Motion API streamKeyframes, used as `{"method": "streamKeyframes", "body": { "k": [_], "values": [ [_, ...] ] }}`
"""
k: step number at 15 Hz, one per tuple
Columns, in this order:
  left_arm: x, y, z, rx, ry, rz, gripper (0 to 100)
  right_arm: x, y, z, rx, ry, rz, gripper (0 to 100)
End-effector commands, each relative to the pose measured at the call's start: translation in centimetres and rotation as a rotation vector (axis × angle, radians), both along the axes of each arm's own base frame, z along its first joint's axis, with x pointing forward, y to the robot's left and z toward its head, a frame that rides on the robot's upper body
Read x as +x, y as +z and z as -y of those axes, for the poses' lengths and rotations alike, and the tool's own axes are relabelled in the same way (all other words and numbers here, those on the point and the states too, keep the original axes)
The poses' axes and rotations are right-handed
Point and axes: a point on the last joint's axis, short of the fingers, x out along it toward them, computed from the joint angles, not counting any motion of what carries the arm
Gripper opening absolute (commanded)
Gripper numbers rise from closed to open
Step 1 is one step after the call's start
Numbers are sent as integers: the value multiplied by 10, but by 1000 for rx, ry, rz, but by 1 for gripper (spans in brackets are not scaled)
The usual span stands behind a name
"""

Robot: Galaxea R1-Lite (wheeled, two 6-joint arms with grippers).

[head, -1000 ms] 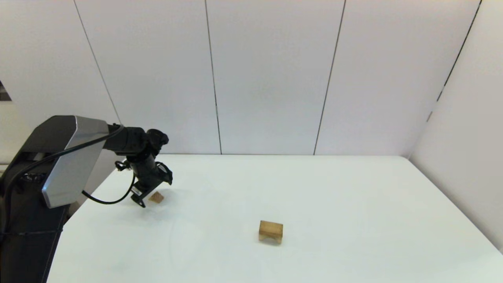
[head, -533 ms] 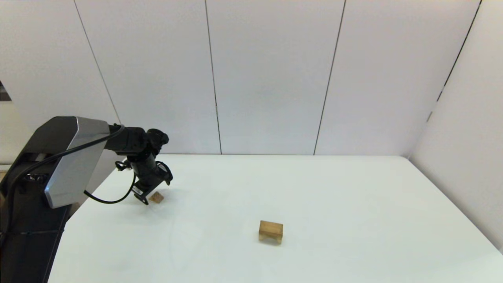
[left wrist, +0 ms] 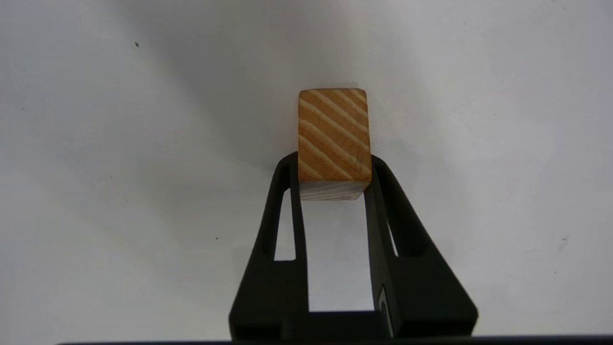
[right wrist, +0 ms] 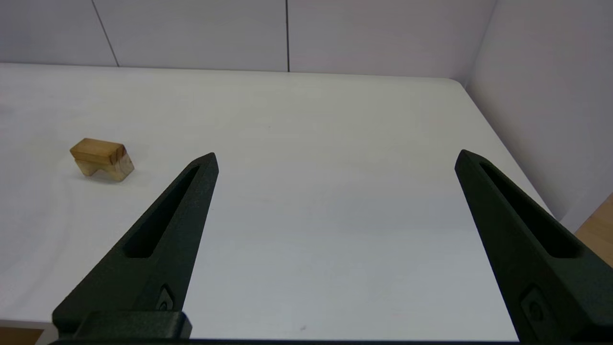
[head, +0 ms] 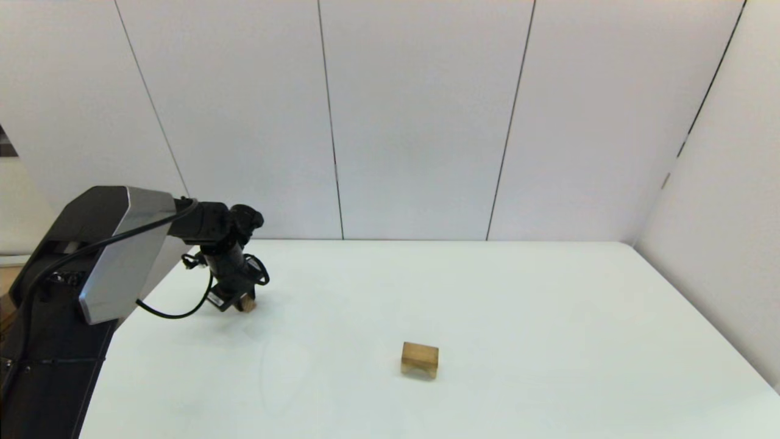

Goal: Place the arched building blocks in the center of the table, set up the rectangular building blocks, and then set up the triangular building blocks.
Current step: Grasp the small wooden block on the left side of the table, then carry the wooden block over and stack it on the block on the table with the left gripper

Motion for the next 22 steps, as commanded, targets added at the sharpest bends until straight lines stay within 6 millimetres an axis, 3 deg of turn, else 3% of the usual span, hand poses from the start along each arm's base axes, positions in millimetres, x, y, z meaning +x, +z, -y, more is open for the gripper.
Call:
{"method": "streamKeyframes", "body": {
  "k": [1, 4, 8, 11, 13, 16, 22],
  "values": [
    [1, -6, -2, 4, 13, -15, 0, 0, 0, 0, -1, 0, 0, 100],
    [-2, 11, -2, 21, 12, -2, 0, 0, 0, 0, -1, 2, 0, 100],
    [-20, 80, 6, 44, -35, 97, 0, 0, 0, 0, -1, 0, 0, 100],
    [-47, 126, 28, 45, -142, 158, 0, 0, 0, 0, -1, 0, 0, 100],
    [-77, 151, 53, 47, -221, 135, 0, 0, 0, 0, -1, 0, 0, 100],
    [-110, 168, 84, 59, -362, 95, 0, 0, 0, 0, -1, 0, 0, 100],
    [-144, 171, 144, 129, -816, 81, 0, 0, 0, 0, -1, 2, 0, 100]
  ]
}}
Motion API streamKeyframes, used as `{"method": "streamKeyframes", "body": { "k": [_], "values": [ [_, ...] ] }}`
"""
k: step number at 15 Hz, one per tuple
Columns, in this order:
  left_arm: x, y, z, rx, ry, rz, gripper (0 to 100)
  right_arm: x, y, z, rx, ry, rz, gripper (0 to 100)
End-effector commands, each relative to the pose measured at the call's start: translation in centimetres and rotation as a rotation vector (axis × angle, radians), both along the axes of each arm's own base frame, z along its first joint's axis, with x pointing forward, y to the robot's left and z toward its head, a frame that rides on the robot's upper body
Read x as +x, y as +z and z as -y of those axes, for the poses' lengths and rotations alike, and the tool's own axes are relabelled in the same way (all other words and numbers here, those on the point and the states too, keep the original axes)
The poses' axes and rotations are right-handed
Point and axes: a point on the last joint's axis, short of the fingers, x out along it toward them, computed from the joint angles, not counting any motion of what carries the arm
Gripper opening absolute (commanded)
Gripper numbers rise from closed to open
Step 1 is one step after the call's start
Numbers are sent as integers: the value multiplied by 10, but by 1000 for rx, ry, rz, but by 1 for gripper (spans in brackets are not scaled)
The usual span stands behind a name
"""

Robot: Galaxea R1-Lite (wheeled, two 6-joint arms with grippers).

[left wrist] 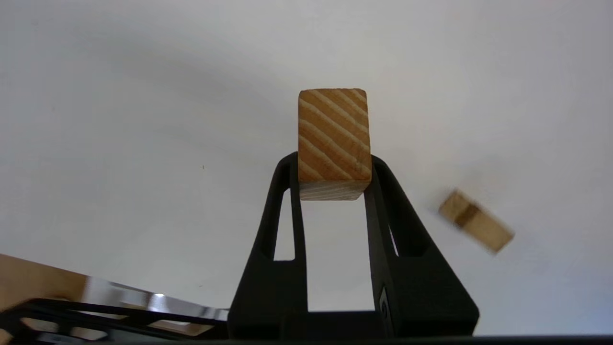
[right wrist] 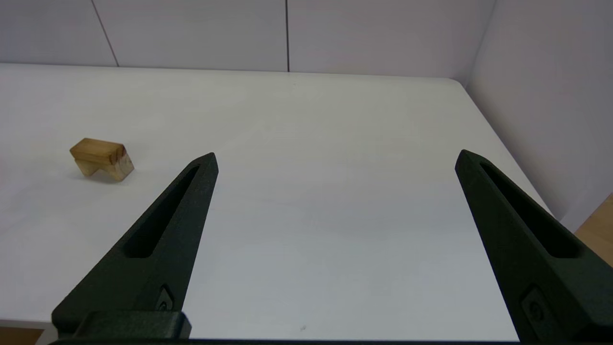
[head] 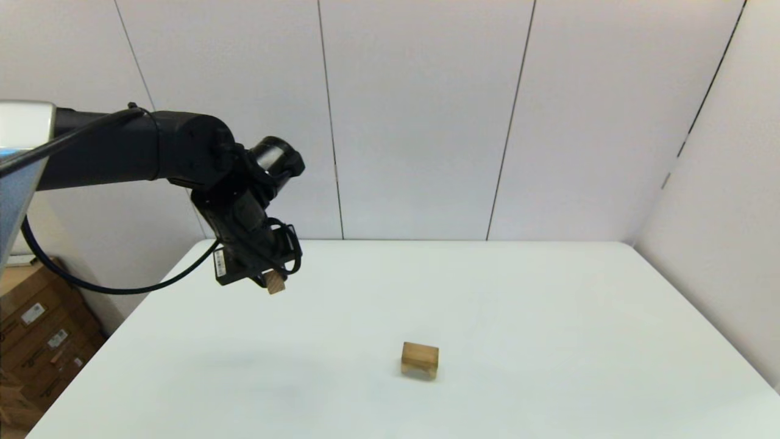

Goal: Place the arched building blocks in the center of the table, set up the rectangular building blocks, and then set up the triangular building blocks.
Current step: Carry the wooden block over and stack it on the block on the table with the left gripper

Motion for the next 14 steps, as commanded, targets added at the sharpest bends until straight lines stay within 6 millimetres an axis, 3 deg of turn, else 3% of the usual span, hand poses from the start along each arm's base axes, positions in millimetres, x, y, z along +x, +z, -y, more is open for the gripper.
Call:
{"method": "streamKeyframes", "body": {
  "k": [1, 8, 14],
  "values": [
    [-26, 2, 34, 86, -351, -6, 0, 0, 0, 0, -1, 0, 0, 100],
    [-29, -3, 43, 381, -1194, 6, 0, 0, 0, 0, -1, 2, 0, 100],
    [-31, -2, 51, 538, -1630, 44, 0, 0, 0, 0, -1, 2, 0, 100]
  ]
}}
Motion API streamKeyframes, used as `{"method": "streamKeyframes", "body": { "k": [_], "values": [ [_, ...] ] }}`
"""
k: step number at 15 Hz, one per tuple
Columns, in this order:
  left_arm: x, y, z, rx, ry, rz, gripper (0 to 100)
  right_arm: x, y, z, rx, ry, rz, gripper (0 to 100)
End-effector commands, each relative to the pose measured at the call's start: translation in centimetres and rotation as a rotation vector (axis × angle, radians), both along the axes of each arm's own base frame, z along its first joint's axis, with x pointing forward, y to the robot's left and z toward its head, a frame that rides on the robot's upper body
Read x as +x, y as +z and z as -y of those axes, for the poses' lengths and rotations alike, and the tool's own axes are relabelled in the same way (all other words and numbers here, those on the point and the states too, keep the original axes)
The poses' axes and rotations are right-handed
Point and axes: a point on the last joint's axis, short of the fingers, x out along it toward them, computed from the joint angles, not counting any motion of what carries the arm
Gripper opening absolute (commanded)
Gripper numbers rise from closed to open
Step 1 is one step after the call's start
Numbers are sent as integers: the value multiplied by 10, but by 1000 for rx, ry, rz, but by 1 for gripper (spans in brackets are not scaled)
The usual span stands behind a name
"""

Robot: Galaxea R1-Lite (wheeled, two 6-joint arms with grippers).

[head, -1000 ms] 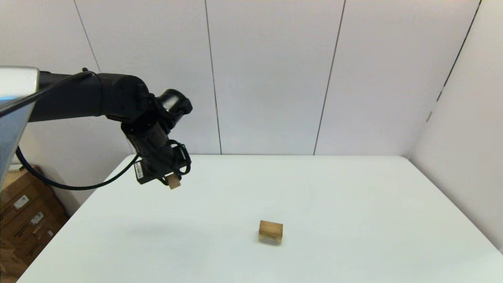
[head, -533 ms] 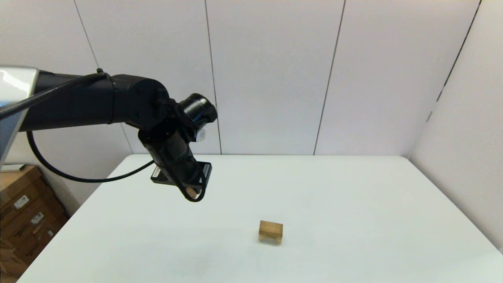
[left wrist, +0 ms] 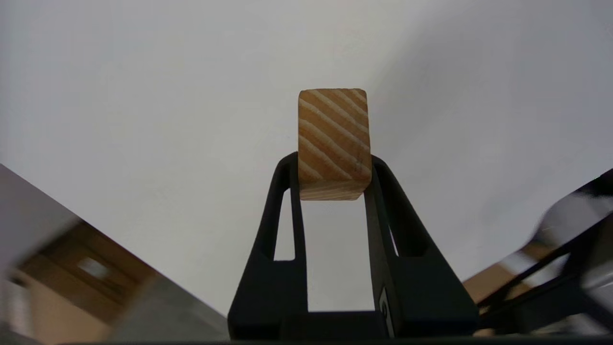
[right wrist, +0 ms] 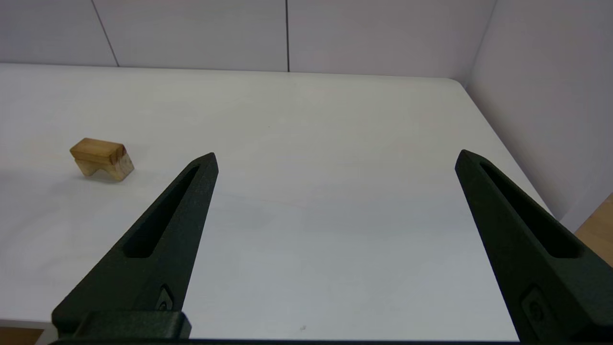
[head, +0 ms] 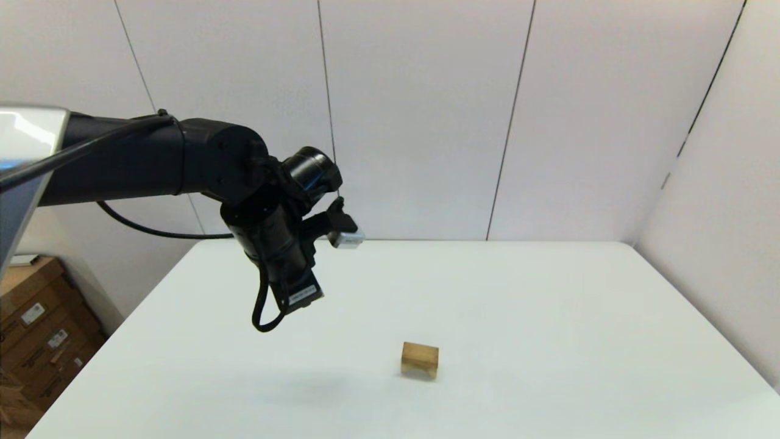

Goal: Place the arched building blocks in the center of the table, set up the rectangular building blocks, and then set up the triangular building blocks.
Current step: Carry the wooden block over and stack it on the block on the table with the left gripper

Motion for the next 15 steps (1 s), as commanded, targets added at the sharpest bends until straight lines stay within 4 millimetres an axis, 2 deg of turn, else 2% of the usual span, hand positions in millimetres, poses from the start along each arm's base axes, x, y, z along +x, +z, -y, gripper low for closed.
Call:
{"method": "streamKeyframes", "body": {
  "k": [1, 4, 6, 10, 15],
  "values": [
    [-5, -1, 10, 96, -305, 14, 0, 0, 0, 0, 0, 0, 0, 100],
    [-16, 3, 30, 126, -477, 41, 0, 0, 0, 0, 0, 0, 0, 100],
    [-25, 3, 51, 124, -546, 58, 0, 0, 0, 0, 0, 0, 0, 100],
    [-43, 0, 82, 120, -640, 63, 0, 0, 0, 0, 0, 0, 0, 100],
    [-43, -16, 116, 69, -711, 43, 0, 0, 0, 0, 0, 0, 0, 100]
  ]
}}
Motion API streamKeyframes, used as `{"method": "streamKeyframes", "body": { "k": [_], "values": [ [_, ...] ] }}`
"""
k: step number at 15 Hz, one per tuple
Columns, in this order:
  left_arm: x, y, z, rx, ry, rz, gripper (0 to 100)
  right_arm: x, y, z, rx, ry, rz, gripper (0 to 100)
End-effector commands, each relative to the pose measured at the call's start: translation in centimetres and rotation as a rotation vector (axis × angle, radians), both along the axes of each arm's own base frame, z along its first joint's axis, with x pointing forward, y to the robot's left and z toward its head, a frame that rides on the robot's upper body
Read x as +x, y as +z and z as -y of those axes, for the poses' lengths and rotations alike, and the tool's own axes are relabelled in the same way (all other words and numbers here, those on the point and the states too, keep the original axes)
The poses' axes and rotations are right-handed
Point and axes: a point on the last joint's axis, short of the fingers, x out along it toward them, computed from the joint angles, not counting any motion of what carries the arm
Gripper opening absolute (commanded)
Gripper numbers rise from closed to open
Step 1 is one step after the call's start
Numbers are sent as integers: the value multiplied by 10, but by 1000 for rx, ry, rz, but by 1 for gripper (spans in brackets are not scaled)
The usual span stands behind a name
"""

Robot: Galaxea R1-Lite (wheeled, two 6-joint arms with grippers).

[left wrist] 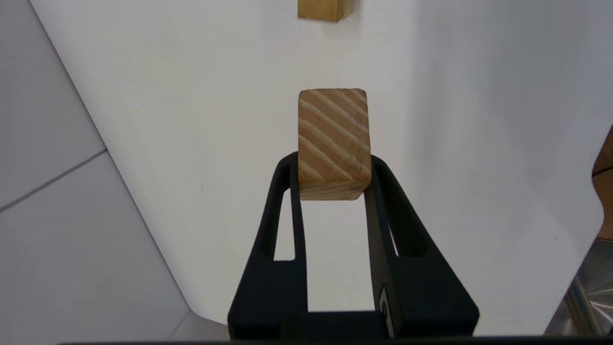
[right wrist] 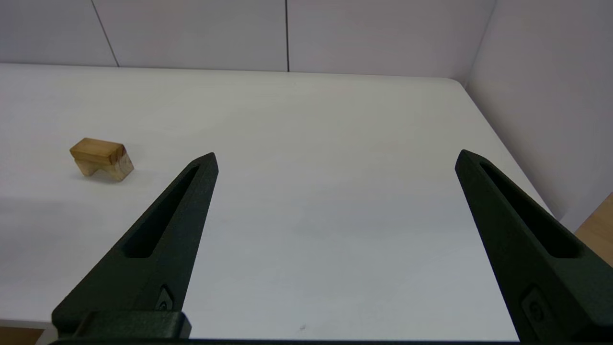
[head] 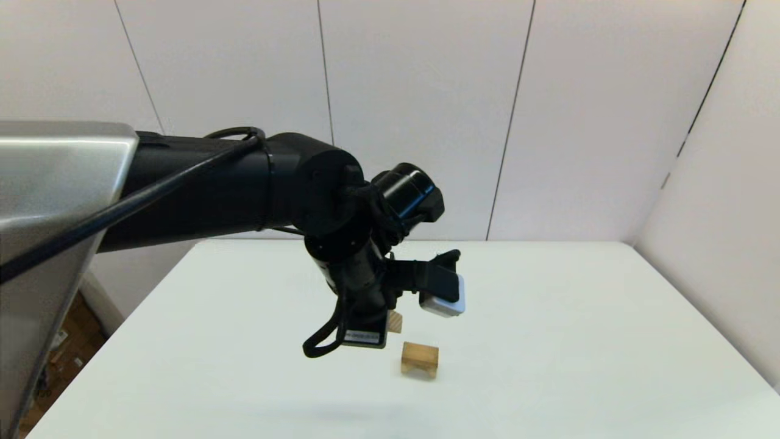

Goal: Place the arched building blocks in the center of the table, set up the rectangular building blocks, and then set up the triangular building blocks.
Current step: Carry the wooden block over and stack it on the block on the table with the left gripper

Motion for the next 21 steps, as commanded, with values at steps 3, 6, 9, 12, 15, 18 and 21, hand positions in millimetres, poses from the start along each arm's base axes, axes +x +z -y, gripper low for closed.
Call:
{"method": "streamKeyframes", "body": {
  "k": [3, 6, 9, 12, 15, 18, 21],
  "values": [
    [7, -32, 31, -86, -97, -173, 0, 0, 0, 0, 0, 0, 0, 100],
    [12, -43, 37, -66, -97, -190, 0, 0, 0, 0, 0, 0, 0, 100],
    [19, -59, 42, -43, -95, -209, 0, 0, 0, 0, 0, 0, 0, 100],
    [24, -67, 39, -32, -73, -228, 0, 0, 0, 0, 0, 0, 0, 100],
    [31, -75, 37, -22, -58, -234, 0, 0, 0, 0, 0, 2, 0, 100],
    [36, -84, 37, -14, -48, -244, 0, 0, 0, 0, 0, 0, 0, 100],
    [42, -90, 37, -25, -34, -237, 0, 0, 0, 0, 0, 0, 0, 100]
  ]
}}
